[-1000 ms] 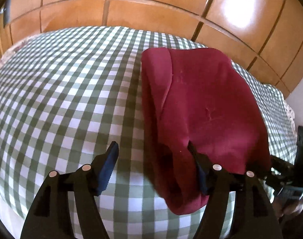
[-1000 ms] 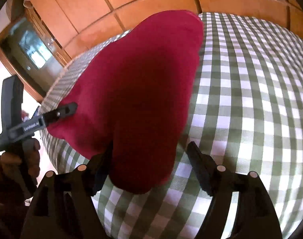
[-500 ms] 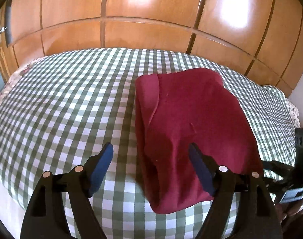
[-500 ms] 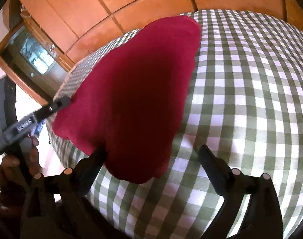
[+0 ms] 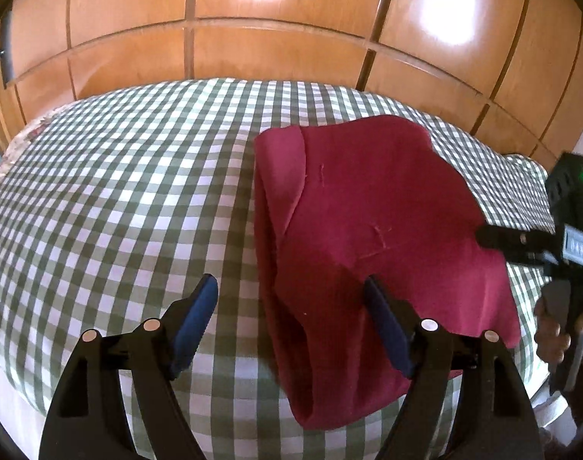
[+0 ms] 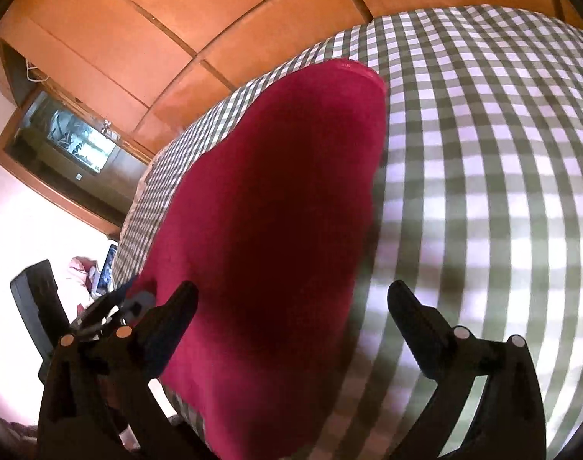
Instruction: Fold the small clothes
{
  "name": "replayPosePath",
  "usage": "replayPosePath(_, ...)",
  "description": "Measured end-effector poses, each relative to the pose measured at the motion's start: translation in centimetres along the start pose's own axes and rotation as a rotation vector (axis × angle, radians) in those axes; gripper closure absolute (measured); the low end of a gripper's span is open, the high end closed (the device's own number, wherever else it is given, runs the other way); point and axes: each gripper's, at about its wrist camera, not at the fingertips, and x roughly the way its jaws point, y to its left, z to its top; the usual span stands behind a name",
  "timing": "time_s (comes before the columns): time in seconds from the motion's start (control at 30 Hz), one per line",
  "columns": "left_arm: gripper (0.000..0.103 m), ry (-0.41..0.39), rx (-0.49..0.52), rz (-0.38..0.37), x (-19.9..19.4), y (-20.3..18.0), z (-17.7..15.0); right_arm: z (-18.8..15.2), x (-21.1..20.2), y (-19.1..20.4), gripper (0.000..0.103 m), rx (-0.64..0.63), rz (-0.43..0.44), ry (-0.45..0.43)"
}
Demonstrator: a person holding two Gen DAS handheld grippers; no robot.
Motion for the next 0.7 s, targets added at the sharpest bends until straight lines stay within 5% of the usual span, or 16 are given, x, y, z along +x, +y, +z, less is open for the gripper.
replayPosePath(0.47,0.015,0.028,-0.097,-0.1,1.8,2.1,-0.7,1.7,6.5,2.6,0.005,-0.019,0.081,0.118)
replayPosePath(0.6,0.016,0.079,-0.271,-0.235,3.1,4.7,-1.5,1.6,6.6,4.3,0.026,-0.077,0.013,0.108)
replayPosePath(0.67,0.023,0.071,-0.297,-0.269,3.1,5.1,-1.8,1.3,5.9,4.8,0.04,-0.095,-0.001,0.088)
replayPosePath(0.7,0.035,0.073,-0.295,-0.299,3.0,5.1,-1.9,1.1,5.6,5.1,0.042,-0.103,-0.011,0.076)
